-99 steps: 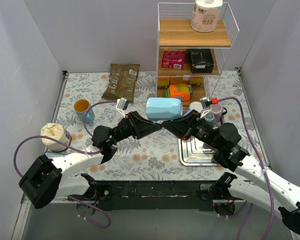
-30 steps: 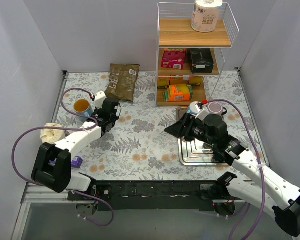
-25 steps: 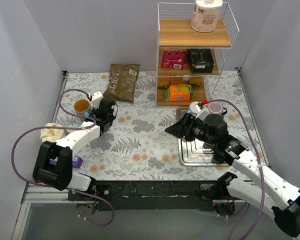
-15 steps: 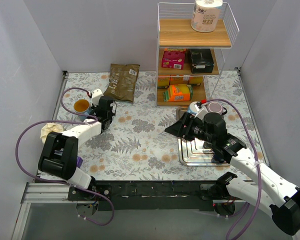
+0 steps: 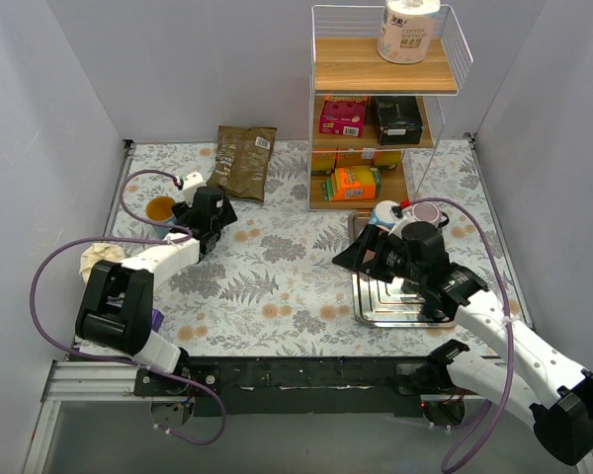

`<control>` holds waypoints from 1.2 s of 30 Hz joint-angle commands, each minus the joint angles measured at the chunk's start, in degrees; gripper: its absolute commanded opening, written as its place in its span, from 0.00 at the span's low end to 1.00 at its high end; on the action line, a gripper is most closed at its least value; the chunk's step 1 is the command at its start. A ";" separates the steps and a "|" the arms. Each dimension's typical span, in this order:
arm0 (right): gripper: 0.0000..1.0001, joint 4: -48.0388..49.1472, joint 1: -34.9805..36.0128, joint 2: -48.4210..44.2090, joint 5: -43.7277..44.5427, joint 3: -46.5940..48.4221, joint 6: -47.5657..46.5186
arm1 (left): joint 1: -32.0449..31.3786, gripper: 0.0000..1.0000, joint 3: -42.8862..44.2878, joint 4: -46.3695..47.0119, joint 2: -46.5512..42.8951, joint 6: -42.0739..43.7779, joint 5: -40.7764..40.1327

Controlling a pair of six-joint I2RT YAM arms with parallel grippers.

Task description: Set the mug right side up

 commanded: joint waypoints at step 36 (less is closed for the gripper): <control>0.97 -38.41 2.21 39.14 39.64 29.03 32.64 | 0.07 0.98 -1.21 -9.63 -32.15 -7.17 33.87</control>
